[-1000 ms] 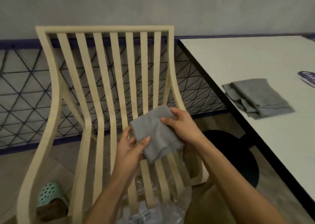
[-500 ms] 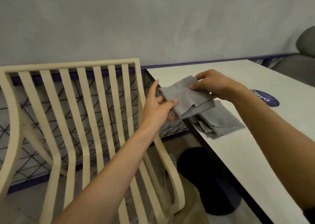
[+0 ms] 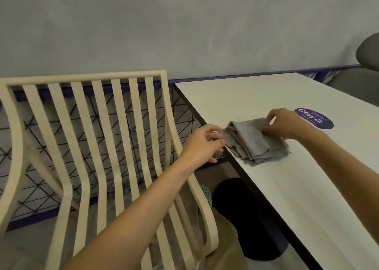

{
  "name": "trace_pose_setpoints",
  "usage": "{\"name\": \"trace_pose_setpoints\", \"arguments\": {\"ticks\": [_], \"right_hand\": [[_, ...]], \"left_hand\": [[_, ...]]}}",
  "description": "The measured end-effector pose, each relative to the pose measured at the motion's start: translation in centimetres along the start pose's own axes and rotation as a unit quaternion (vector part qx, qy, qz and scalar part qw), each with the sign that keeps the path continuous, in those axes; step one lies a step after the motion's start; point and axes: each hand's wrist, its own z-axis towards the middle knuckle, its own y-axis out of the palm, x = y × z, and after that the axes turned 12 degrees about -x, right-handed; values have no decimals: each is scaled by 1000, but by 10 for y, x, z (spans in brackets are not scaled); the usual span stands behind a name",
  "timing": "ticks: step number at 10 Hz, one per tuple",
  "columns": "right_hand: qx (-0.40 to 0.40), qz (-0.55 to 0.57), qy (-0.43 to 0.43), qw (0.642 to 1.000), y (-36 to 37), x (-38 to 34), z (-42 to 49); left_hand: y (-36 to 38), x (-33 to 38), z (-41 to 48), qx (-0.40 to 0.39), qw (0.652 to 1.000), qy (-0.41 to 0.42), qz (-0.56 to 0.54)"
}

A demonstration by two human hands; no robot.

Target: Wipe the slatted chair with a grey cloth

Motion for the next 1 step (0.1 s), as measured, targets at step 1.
{"name": "trace_pose_setpoints", "arguments": {"ticks": [1], "right_hand": [[46,-44,-19,998,0,-5,-3]], "left_hand": [[-16,-5,-15,18,999,4,28]]}}
